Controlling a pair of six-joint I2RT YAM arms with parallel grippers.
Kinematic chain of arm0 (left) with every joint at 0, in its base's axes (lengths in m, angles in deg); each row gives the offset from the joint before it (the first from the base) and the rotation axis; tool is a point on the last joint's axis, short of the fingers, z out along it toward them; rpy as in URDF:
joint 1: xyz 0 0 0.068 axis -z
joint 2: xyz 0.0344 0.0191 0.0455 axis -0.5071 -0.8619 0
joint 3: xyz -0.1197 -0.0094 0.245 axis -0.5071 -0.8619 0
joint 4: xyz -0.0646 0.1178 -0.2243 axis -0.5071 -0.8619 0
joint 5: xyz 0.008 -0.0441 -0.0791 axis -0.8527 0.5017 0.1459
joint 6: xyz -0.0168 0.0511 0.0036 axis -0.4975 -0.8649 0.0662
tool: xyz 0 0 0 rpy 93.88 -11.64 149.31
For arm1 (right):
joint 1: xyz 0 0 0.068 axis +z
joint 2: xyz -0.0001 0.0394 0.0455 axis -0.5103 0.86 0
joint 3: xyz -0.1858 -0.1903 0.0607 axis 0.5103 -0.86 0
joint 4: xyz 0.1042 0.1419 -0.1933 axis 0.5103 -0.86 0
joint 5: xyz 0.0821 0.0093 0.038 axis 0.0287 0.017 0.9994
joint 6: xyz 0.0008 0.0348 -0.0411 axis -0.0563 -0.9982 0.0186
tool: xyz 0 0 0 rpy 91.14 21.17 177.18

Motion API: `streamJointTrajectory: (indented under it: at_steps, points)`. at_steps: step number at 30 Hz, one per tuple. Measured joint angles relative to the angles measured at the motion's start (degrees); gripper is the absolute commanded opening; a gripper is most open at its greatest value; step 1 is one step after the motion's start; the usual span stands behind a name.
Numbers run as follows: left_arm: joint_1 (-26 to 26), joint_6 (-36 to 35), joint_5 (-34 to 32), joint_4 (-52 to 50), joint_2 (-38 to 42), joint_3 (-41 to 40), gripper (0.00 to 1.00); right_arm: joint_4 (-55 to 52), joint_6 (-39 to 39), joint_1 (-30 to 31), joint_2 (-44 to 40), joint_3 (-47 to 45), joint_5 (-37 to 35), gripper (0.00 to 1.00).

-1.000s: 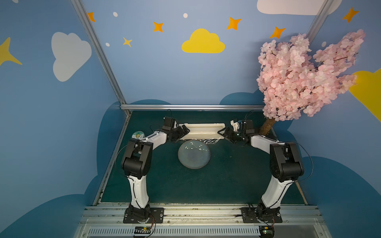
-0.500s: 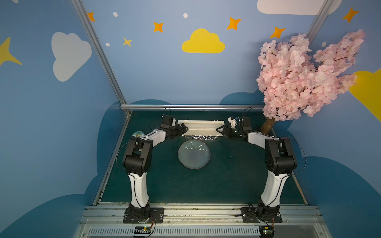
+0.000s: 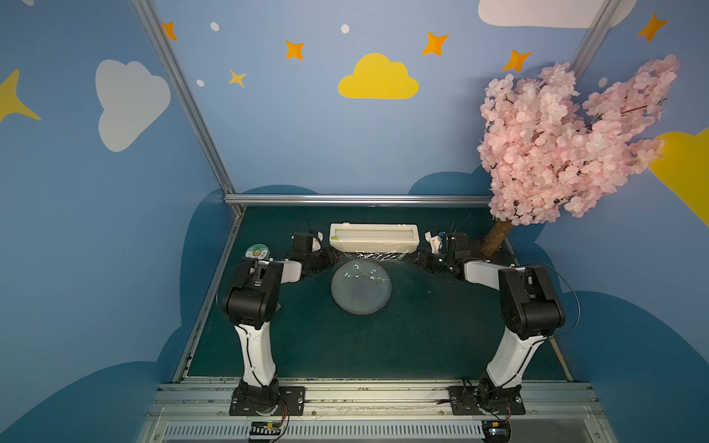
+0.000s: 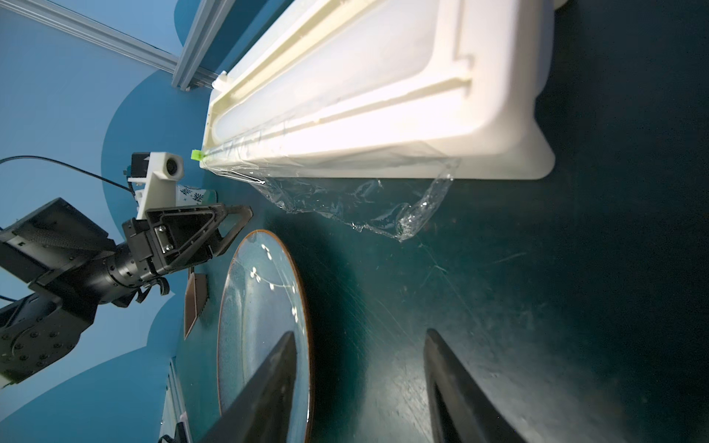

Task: Wrap the plate with plastic wrap
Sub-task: Pull the plastic wrap from the plastic wrap cutting box.

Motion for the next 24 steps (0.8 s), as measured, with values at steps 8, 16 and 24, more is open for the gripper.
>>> streamJointTrajectory:
  at_steps: [8, 16, 24]
  points:
    - [0.02, 1.57, -0.04, 2.45, -5.09, 4.31, 0.50, 2.99, 0.00, 0.22, 1.92, 0.00, 0.04, 0.48]
    - [0.07, 2.67, -0.22, 1.88, -8.15, 7.89, 0.27, 5.09, -1.07, 1.51, 8.85, 1.95, -0.04, 0.53]
    - [0.13, 2.32, 0.07, -1.46, -9.92, 11.19, 0.11, 6.03, -1.57, 3.37, 13.99, 9.22, -2.54, 0.52]
